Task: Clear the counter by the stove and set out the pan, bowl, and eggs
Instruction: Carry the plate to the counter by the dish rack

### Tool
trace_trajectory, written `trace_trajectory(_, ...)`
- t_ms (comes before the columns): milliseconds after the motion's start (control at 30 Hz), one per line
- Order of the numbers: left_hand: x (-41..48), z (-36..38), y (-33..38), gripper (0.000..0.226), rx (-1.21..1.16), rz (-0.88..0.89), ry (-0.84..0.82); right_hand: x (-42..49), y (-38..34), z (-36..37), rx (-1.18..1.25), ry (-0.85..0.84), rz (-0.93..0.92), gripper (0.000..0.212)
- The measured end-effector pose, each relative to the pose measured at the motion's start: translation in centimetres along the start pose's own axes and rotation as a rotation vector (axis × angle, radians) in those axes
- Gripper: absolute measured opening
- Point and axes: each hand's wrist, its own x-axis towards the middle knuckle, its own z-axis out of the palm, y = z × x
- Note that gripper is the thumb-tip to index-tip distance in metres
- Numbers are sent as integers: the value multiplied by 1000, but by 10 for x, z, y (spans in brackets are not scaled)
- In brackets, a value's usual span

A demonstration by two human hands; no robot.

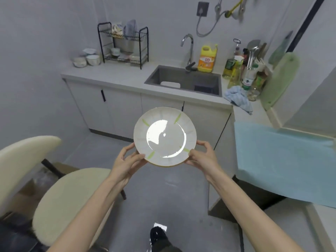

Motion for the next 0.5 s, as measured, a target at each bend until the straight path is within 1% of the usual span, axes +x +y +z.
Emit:
trace_trajectory(133, 60, -6, 40, 49, -26, 52, 72, 70, -33, 47, -23, -98, 0, 44)
trace_trajectory(233, 105, -11, 71, 43, -39, 78, 129, 125, -55, 85, -28, -178, 15, 49)
trace_trajectory(400, 168, -26, 108, 41, -79, 115, 215, 192, -85, 142, -71, -269, 38, 49)
trace_trajectory(500, 206, -35, 125, 42, -87, 128, 246, 229, -97, 171, -85, -289, 50, 49)
